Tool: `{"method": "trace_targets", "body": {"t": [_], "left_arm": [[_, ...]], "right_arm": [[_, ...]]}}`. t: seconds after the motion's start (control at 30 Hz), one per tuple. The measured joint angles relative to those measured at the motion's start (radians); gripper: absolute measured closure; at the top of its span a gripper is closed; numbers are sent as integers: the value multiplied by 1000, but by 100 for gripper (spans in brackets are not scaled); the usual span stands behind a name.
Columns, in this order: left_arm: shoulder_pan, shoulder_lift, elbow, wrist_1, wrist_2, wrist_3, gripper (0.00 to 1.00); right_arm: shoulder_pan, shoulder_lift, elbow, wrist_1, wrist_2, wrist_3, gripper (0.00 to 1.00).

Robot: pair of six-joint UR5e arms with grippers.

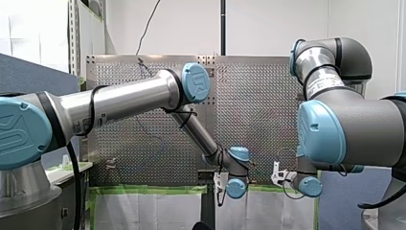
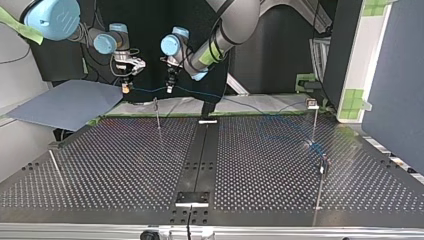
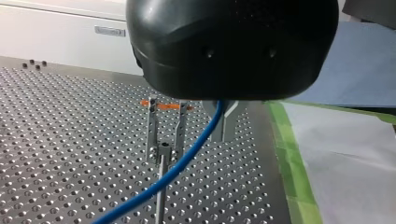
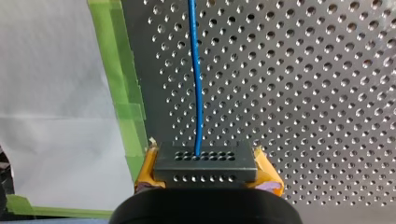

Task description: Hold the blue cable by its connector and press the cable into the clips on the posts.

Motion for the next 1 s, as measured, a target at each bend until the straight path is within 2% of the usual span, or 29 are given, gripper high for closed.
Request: {"method": "trace_targets", "body": {"t": [0.13, 0.33, 0.5, 0.7, 1.0], "left_arm": [[3, 0, 8, 4, 7, -1, 100], [5, -1, 20, 7, 13, -5, 100], [7, -1, 30, 9, 20, -13, 100], [14, -1, 41, 9, 23, -16, 100], [32, -1, 57, 5, 25, -18, 100]], "right_arm": [[-4, 1, -9, 0, -3, 6, 100], [-10, 3, -14, -2, -3, 31, 100], [-20, 6, -16, -7, 1, 41, 100], [-25, 16, -25, -16, -2, 42, 100], [-21, 19, -37, -15, -9, 34, 100]]}}
